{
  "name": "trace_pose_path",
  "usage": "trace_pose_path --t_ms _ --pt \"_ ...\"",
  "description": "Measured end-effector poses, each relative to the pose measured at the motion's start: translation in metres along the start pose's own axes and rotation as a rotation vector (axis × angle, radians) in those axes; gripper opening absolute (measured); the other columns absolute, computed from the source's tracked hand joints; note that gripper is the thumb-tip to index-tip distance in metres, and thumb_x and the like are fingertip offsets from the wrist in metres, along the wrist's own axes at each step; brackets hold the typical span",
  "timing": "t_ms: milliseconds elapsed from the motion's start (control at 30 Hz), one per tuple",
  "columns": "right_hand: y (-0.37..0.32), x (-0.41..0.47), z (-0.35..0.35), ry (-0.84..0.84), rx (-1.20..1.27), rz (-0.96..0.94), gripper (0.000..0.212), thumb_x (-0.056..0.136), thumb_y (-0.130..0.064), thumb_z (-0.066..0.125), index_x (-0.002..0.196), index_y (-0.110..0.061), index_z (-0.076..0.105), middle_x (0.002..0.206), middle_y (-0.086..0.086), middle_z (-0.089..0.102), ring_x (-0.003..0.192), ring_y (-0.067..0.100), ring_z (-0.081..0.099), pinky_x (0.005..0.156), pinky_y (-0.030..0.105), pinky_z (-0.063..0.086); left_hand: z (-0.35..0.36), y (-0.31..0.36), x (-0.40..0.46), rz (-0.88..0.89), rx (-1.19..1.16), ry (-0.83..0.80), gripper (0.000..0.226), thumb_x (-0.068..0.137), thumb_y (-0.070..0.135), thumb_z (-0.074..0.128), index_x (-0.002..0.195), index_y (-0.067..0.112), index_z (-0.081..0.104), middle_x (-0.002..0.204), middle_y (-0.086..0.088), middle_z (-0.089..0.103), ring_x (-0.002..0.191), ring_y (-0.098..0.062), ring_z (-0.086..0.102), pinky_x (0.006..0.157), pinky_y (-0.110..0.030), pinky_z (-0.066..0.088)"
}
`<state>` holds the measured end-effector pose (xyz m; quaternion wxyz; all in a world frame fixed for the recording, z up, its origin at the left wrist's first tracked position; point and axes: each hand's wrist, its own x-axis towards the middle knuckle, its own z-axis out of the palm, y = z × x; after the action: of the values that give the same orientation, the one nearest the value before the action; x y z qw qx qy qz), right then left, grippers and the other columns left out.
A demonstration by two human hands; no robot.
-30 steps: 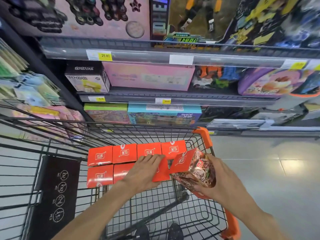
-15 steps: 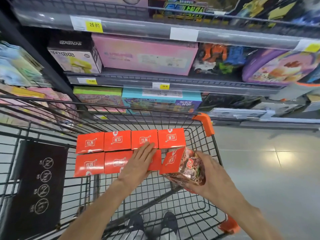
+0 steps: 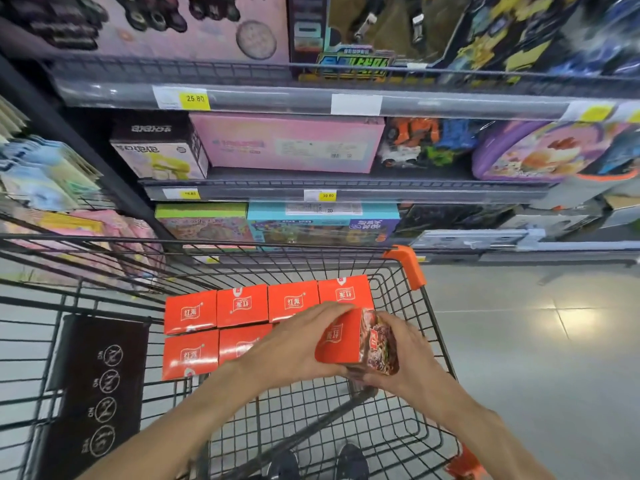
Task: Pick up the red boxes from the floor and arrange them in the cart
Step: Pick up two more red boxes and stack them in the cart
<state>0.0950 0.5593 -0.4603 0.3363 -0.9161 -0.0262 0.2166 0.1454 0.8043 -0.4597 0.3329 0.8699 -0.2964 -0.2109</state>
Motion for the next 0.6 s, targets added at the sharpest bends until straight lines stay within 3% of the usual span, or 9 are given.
trace_pose_path --t_ms 133,267,300,433,600 --pt "-0.005 -0.010 -0.016 -0.018 0.130 -0.037 0.126 0.062 -0.060 0.091 0.149 -0.062 -0.001 0.139 -0.048 0.018 0.138 -0.011 0.030 0.118 0.039 0.036 -0.001 0.017 0.008 0.055 0.049 0.051 0.093 0.078 0.064 0.072 0.151 0.032 0.024 0.146 0.014 0.036 0.132 0.000 0.035 0.111 -0.028 0.036" --pt "-0.013 -0.043 -0.065 0.125 0.163 -0.062 0.110 0.075 -0.059 0.081 0.152 -0.058 0.002 0.154 -0.045 0.011 0.145 -0.015 0.013 0.117 0.013 0.015 0.007 0.030 0.026 0.079 0.193 0.063 0.095 0.073 0.068 0.068 0.148 0.027 0.027 0.140 0.010 0.040 0.128 -0.009 0.036 0.109 -0.037 0.039" --pt "-0.012 -0.053 -0.079 0.171 0.191 -0.051 0.104 0.077 -0.058 0.077 0.152 -0.059 0.004 0.155 -0.045 0.012 0.145 -0.015 0.012 0.117 0.012 0.013 0.012 0.032 0.031 0.068 0.220 0.064 0.096 0.072 0.069 0.070 0.148 0.028 0.026 0.139 0.010 0.041 0.127 -0.009 0.037 0.108 -0.039 0.039" --pt "0.010 -0.084 -0.111 0.319 0.276 0.056 0.088 0.081 -0.055 0.067 0.149 -0.063 0.010 0.156 -0.039 0.023 0.144 -0.013 0.020 0.121 0.035 0.020 0.037 0.033 0.052 0.073 0.341 0.062 0.096 0.073 0.061 0.077 0.148 0.027 0.026 0.136 0.009 0.041 0.124 -0.014 0.038 0.106 -0.043 0.040" --pt "0.045 -0.108 -0.119 0.392 0.328 0.184 0.085 0.083 -0.050 0.065 0.151 -0.057 0.015 0.153 -0.037 0.032 0.143 -0.003 0.031 0.118 0.042 0.030 0.065 0.019 0.065 0.002 0.476 0.028 0.101 0.073 0.054 0.081 0.150 0.021 0.025 0.140 0.004 0.040 0.127 -0.018 0.037 0.111 -0.044 0.036"
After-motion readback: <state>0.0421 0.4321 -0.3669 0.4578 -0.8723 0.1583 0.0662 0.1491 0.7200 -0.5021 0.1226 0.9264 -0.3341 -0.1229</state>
